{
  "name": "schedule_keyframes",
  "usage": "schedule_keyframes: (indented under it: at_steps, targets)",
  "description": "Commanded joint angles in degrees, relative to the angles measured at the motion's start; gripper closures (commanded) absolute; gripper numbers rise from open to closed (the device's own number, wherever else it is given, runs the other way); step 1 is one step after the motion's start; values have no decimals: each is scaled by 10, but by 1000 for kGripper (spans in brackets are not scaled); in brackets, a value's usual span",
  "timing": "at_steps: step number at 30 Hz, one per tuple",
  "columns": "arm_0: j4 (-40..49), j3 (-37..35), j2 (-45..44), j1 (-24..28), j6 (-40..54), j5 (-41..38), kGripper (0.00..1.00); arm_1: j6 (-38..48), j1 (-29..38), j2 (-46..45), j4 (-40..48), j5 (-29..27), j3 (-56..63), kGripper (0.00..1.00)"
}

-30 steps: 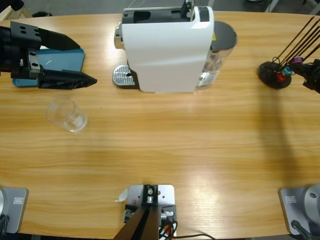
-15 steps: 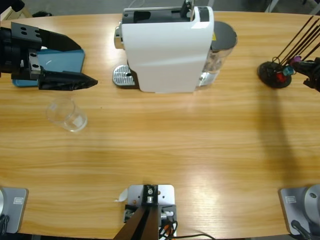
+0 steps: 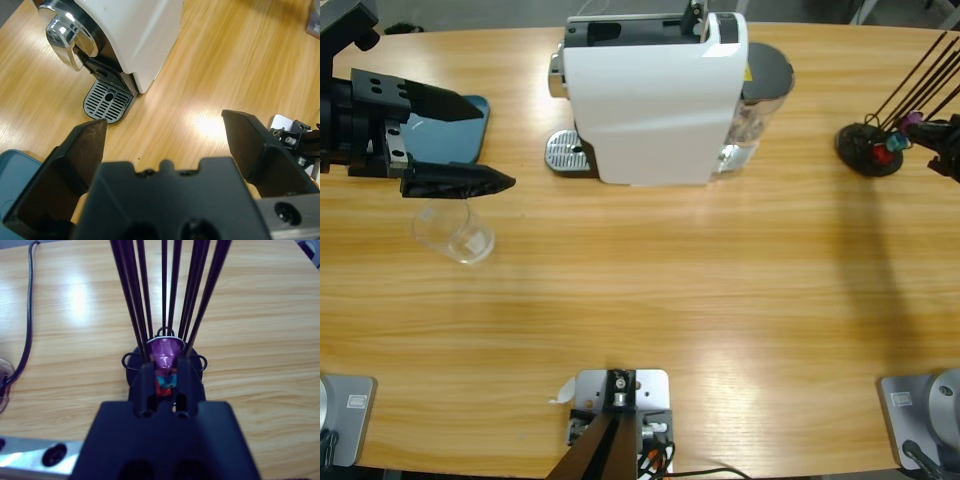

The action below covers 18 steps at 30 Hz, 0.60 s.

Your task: Pour coffee

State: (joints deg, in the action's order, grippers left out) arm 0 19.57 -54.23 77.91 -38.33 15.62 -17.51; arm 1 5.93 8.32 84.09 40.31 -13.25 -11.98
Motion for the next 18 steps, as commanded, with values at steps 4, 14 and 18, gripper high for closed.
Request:
schedule_keyframes:
  at_steps: [4, 14, 18]
  targets:
    - [-17, 58, -14, -8, -4, 5, 0, -7, -6, -63, -105, -4, -22, 984]
    - [-25, 61, -12, -8, -4, 5, 0, -8, 4, -79, -115, -8, -23, 352]
    - [-26, 61, -13, -8, -4, 4, 0, -12, 16, -79, -112, -13, -23, 217]
